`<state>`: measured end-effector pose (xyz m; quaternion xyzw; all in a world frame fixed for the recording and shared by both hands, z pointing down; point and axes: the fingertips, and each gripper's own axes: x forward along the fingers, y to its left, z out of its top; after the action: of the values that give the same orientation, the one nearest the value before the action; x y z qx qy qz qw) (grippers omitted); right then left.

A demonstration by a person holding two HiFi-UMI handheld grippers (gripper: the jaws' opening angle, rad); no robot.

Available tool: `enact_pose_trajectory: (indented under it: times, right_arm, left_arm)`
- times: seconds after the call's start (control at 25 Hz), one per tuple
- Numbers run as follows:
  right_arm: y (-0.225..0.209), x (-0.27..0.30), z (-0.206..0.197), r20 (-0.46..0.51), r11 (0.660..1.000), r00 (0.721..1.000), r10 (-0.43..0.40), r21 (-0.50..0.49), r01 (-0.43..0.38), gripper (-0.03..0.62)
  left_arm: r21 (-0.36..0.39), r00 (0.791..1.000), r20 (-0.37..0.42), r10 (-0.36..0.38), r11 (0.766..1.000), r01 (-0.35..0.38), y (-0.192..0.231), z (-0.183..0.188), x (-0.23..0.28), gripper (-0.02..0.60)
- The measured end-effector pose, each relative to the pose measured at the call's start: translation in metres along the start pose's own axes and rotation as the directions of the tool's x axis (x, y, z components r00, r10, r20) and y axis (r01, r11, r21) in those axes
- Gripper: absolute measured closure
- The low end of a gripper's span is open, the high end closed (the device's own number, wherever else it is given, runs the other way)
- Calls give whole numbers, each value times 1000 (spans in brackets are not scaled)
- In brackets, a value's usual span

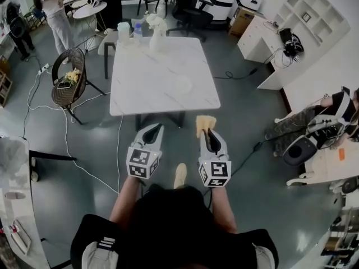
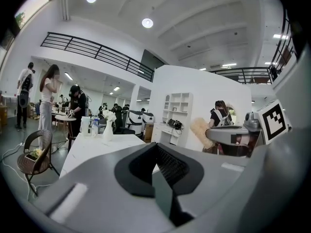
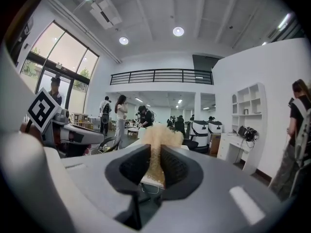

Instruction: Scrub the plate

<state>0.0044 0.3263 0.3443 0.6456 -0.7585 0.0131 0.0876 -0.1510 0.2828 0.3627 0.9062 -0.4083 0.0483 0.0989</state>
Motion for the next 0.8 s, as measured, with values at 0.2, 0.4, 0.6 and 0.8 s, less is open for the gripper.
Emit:
enact_pose_trajectory:
  times: [0.2,0.4,0.6,0.8]
  right_arm:
    - [-43,34,-3,-4,999,999,32,15,-31,526]
    - [-79,69,-3,0,996,996,87,29,-87,526]
    - [-116,93,-6,13,990,991,135,43,-135,526]
    - [-152,112,-13,21,981,985,174,81,-175,526]
  left_arm:
    - [14,1000,-17,24,1000,-24,-9,10,51,574]
    - [13,998,-29,61,998,-61,-17,19,95,574]
    - [15,992,-45,117,993,-117,-24,22,132,574]
    - [37,984,-68,164,986,-161,-37,25,164,574]
